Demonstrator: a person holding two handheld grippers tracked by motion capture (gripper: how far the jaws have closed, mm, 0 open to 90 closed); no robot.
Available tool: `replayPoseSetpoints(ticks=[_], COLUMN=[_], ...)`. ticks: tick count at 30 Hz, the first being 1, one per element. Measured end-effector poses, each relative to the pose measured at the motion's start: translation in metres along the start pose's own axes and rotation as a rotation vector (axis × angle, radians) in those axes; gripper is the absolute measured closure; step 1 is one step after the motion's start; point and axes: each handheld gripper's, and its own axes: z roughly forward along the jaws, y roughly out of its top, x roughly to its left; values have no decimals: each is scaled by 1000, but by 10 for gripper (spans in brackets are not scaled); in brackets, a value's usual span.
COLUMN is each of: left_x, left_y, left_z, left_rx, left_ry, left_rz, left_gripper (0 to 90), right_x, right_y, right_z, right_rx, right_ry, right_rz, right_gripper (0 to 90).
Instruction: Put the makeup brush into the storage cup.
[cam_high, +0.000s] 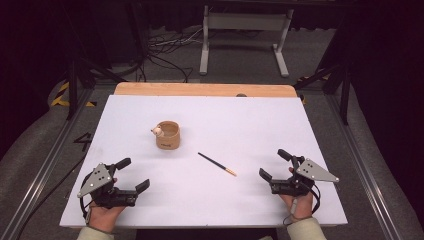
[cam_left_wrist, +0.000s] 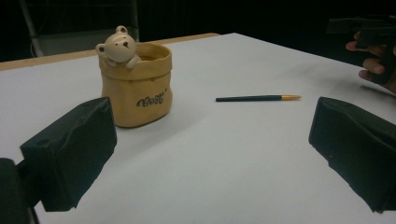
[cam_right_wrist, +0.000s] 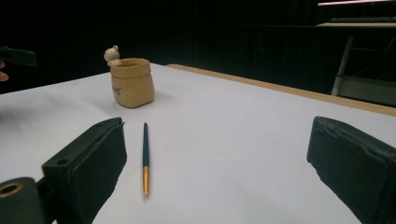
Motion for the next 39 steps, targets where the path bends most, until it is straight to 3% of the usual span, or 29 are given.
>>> replayPoseSetpoints(ticks=[11, 16, 19, 23, 28, 33, 39], left_x=[4, 3, 3, 2, 1, -3, -7], left_y=[1, 4, 8, 18, 36, 52, 64], left_z=[4, 6, 9, 18, 38, 61, 79], left_rx=[1, -10, -11, -12, 14, 35, 41], left_ry=[-1, 15, 4, -18, -81, -130, -168], left_rz=[-11, -21, -23, -26, -19, 23, 33], left_gripper=[18, 12, 12, 14, 14, 13, 12], right_x=[0, 1, 2, 3, 1, 3, -2], right_y=[0, -1, -3, -1, 4, 11, 12], right_z=[2, 4, 5, 6, 0, -11, -20], right_rx=[-2, 12, 33, 21, -7, -9, -23], right_ry=[11, -6, -21, -12, -15, -55, -71], right_rz=[-10, -15, -14, -13, 3, -51, -23], right_gripper=[45, 49, 47, 43, 42, 37, 29])
